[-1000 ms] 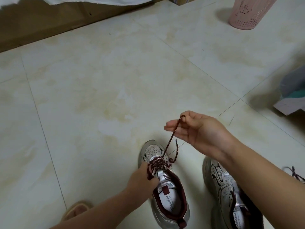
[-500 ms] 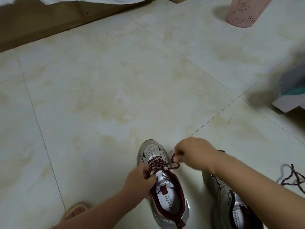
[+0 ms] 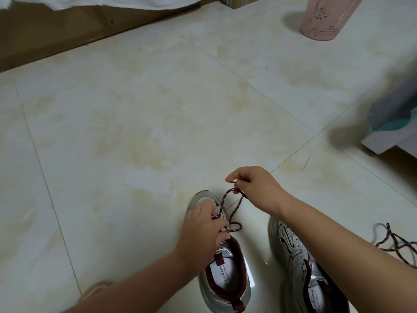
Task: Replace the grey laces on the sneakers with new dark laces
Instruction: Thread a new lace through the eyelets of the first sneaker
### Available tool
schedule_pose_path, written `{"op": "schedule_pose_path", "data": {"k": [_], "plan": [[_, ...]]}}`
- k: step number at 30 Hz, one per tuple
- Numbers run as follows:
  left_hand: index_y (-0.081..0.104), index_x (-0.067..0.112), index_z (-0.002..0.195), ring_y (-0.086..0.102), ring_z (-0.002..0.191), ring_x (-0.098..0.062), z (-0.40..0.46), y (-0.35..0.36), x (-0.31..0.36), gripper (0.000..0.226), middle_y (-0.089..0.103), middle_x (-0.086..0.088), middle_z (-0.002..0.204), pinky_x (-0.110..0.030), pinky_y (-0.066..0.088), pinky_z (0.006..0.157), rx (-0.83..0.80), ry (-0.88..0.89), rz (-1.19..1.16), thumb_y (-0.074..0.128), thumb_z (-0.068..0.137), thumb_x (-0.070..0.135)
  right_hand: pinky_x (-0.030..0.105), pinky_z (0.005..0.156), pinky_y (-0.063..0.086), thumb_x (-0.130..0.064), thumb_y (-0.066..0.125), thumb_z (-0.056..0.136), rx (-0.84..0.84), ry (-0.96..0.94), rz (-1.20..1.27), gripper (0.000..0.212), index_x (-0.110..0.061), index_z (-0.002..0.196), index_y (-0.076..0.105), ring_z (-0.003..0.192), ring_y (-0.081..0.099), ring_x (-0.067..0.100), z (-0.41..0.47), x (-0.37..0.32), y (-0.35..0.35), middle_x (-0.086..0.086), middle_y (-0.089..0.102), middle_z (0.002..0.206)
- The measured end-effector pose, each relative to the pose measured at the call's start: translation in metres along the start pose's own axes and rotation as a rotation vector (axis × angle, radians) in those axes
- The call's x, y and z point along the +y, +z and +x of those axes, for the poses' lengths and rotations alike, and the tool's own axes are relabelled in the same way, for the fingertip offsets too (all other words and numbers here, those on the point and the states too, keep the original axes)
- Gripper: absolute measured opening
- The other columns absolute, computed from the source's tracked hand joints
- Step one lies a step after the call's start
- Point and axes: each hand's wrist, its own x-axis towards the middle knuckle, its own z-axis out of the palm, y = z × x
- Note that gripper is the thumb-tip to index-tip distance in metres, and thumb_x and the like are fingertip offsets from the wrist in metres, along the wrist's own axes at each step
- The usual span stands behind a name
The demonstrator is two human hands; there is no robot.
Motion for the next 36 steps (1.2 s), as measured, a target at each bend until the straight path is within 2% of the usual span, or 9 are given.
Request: {"op": "schedule_pose_path", "data": {"k": [5, 10, 13, 19, 23, 25, 27, 30, 36], "plan": [[0.069, 0.011, 0.077, 0.035, 0.082, -0.013, 0.011, -0.004, 0.001, 0.029, 0.037, 0.003, 0.081, -0.015, 0.028, 0.068, -0.194, -0.09, -0.23, 0.048, 0.074, 0.031, 0.021, 0.062, 0.042, 0.002, 0.04, 0.091, 0.104, -0.051, 0.124, 0.033, -0.019, 0.102, 0.063, 0.064, 0.05, 0.009, 0.001, 0.009, -0.002, -0.001, 0.063, 0.075], [0.052, 0.002, 0.075, 0.041, 0.073, -0.015, 0.009, -0.04, 0.011, 0.017, 0.045, -0.011, 0.079, -0.025, 0.032, 0.065, -0.287, -0.464, -0.753, 0.048, 0.089, 0.011, 0.017, 0.06, 0.043, 0.001, 0.044, 0.091, 0.105, -0.053, 0.155, 0.03, -0.023, 0.096, 0.061, 0.062, 0.051, 0.008, 0.0, 0.023, -0.007, -0.004, 0.062, 0.073], [0.057, 0.007, 0.065, 0.053, 0.08, -0.017, 0.004, -0.063, -0.008, 0.028, 0.058, -0.009, 0.08, -0.027, 0.041, 0.071, -0.155, -0.675, -0.923, 0.047, 0.091, 0.012, 0.017, 0.064, 0.044, 0.0, 0.051, 0.09, 0.075, -0.062, 0.085, 0.026, -0.022, 0.093, 0.065, 0.068, 0.055, 0.009, -0.004, 0.032, -0.01, -0.005, 0.062, 0.073], [0.056, 0.004, 0.071, 0.06, 0.071, -0.023, -0.014, -0.067, -0.053, 0.025, 0.061, -0.011, 0.074, -0.033, 0.044, 0.069, 0.117, -1.06, -0.904, 0.052, 0.093, 0.016, 0.02, 0.073, 0.044, -0.006, 0.062, 0.086, -0.04, -0.061, -0.167, 0.014, -0.018, 0.086, 0.07, 0.081, 0.059, 0.013, -0.016, 0.044, -0.005, -0.004, 0.063, 0.08], [0.049, 0.002, 0.095, 0.058, 0.062, -0.024, -0.02, -0.061, -0.059, 0.029, 0.06, -0.014, 0.084, -0.027, 0.042, 0.058, -0.14, -1.228, -0.706, 0.05, 0.093, 0.031, 0.018, 0.066, 0.039, -0.009, 0.057, 0.087, -0.065, -0.049, -0.25, 0.025, -0.028, 0.071, 0.057, 0.078, 0.055, 0.012, -0.023, 0.054, 0.004, -0.011, 0.058, 0.075], [0.045, 0.008, 0.097, 0.056, 0.065, -0.021, -0.021, -0.057, -0.052, 0.033, 0.056, -0.008, 0.086, -0.025, 0.041, 0.058, -0.386, -1.081, -0.211, 0.048, 0.092, 0.04, 0.012, 0.063, 0.036, -0.01, 0.057, 0.088, -0.074, -0.044, -0.23, 0.021, -0.025, 0.075, 0.058, 0.074, 0.052, 0.007, -0.027, 0.058, 0.009, -0.015, 0.055, 0.072], [0.046, 0.018, 0.088, 0.052, 0.073, -0.017, -0.018, -0.054, -0.036, 0.025, 0.048, 0.0, 0.086, -0.026, 0.039, 0.065, -0.32, -0.732, 0.215, 0.044, 0.092, 0.042, 0.013, 0.065, 0.038, -0.009, 0.057, 0.087, -0.069, -0.028, -0.187, 0.02, -0.024, 0.075, 0.059, 0.073, 0.052, 0.005, -0.03, 0.062, 0.013, -0.017, 0.054, 0.072], [0.058, 0.022, 0.077, 0.053, 0.078, -0.016, -0.009, -0.042, 0.009, 0.032, 0.046, 0.002, 0.084, -0.027, 0.039, 0.071, -0.182, -0.49, 0.089, 0.04, 0.094, 0.043, 0.022, 0.075, 0.045, -0.007, 0.059, 0.086, -0.053, 0.013, -0.13, 0.018, -0.022, 0.076, 0.063, 0.081, 0.057, 0.011, -0.032, 0.066, 0.019, -0.011, 0.059, 0.077], [0.06, 0.025, 0.066, 0.049, 0.074, -0.009, 0.0, -0.002, 0.043, 0.031, 0.041, 0.006, 0.083, -0.02, 0.039, 0.071, -0.267, -0.613, -0.168, 0.054, 0.084, 0.049, 0.015, 0.068, 0.042, -0.007, 0.063, 0.084, -0.022, 0.064, -0.056, 0.024, -0.025, 0.069, 0.058, 0.073, 0.054, 0.009, -0.034, 0.074, 0.029, -0.007, 0.059, 0.074]]}}
